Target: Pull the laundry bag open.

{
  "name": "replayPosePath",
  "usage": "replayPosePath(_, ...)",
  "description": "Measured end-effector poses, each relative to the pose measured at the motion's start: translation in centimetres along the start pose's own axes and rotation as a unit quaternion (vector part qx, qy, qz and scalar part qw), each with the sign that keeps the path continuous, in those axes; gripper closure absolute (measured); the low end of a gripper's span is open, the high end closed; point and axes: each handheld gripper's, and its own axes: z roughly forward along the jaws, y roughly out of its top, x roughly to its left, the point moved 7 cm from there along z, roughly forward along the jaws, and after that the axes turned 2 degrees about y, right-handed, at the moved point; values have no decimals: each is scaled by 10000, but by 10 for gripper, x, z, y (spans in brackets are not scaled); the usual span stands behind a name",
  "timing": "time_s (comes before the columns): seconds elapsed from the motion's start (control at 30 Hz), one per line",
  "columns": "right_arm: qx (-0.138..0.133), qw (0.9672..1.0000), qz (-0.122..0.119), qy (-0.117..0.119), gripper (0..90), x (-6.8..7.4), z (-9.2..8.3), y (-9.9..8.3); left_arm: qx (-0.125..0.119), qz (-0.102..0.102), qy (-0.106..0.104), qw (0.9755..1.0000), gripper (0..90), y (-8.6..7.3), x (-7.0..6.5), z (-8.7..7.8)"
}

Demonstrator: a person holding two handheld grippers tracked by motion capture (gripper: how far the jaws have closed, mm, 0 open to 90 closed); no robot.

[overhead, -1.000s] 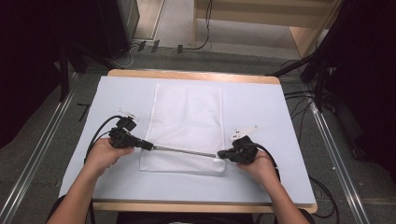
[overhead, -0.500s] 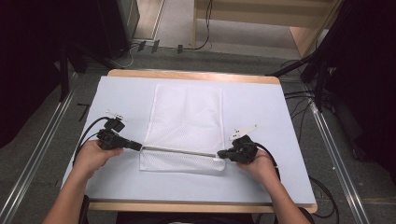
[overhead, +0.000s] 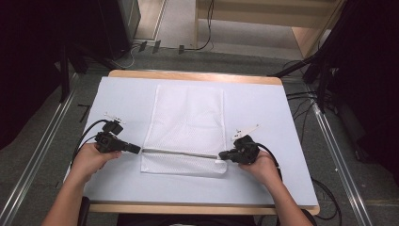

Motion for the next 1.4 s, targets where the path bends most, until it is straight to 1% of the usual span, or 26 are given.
replayPosePath(0.07, 28, 10000, -16, -1, 896, 1, 0, 0, 22, 12, 44, 10000, 850, -1, 3, 0)
replayPosePath(0.1, 32, 10000, -21, -6, 893, 1, 0, 0, -13, 13, 54, 10000, 844, -1, 4, -1)
replayPosePath(0.13, 32, 10000, -19, -2, 889, 1, 0, 0, -38, -9, 11, 10000, 837, -1, 5, -1)
replayPosePath(0.17, 30, 10000, -10, 12, 876, 1, 0, 0, -83, -30, -37, 10000, 808, -1, 5, -2)
replayPosePath(0.2, 18, 10000, 14, 53, 854, 1, 0, 0, -142, -62, -98, 9998, 775, 0, 6, -4)
replayPosePath(0.23, 23, 9999, 43, 103, 828, 2, 0, 1, -191, -45, -126, 9997, 739, 1, 6, -5)
replayPosePath(0.27, 37, 9999, -6, 139, 796, 2, -1, 1, -246, -48, -139, 9996, 705, 2, 6, -5)
replayPosePath(0.3, 21, 9999, -78, 145, 767, 3, -1, 2, -280, -6, -125, 9995, 689, 2, 6, -5)
replayPosePath(0.33, 4, 9999, -133, 103, 753, 3, -1, 4, -302, 57, -93, 9995, 668, 2, 7, -6)
replayPosePath(0.37, -9, 9999, -145, 84, 726, 3, -2, 5, -350, 92, -56, 9993, 641, 2, 7, -6)
replayPosePath(0.4, -55, 9999, -101, 87, 703, 3, -3, 7, -417, 111, -16, 9991, 628, 3, 8, -6)
replayPosePath(0.47, -104, 9999, 36, -10, 658, -2, -5, 8, -516, 165, 37, 9985, 571, 5, 10, -6)
replayPosePath(0.5, -125, 9998, 117, -69, 638, -4, -6, 8, -554, 213, 62, 9982, 562, 5, 11, -6)
replayPosePath(0.53, -165, 9997, 178, -89, 620, -7, -7, 8, -595, 228, 77, 9979, 532, 6, 12, -6)
replayPosePath(0.57, -199, 9995, 226, -90, 607, -9, -9, 8, -651, 241, 154, 9975, 498, 7, 14, -7)
replayPosePath(0.6, -260, 9992, 277, -122, 585, -11, -12, 8, -689, 242, 150, 9972, 495, 8, 14, -7)
replayPosePath(0.7, -441, 9982, 314, -258, 535, -17, -18, 8, -801, 299, 257, 9960, 452, 10, 17, -9)
replayPosePath(0.8, -559, 9971, 364, -366, 491, -23, -22, 7, -852, 200, 356, 9955, 400, 12, 23, -9)
replayPosePath(0.9, -639, 9957, 442, -498, 438, -29, -24, 6, -866, 100, 461, 9951, 395, 12, 29, -9)
replayPosePath(0.97, -715, 9945, 480, -597, 402, -34, -27, 5, -901, 27, 566, 9943, 388, 13, 35, -10)
replayPosePath(1.07, -808, 9922, 614, -727, 374, -41, -31, 3, -1020, -41, 650, 9926, 365, 14, 42, -12)
replayPosePath(1.17, -875, 9894, 740, -897, 362, -50, -36, -1, -1008, -139, 566, 9932, 360, 14, 46, -14)
replayPosePath(1.3, -896, 9861, 902, -1069, 351, -59, -39, -6, -1132, -224, 556, 9918, 344, 15, 50, -16)
replayPosePath(1.4, -904, 9848, 949, -1141, 342, -63, -41, -9, -1189, -270, 593, 9908, 324, 17, 52, -17)
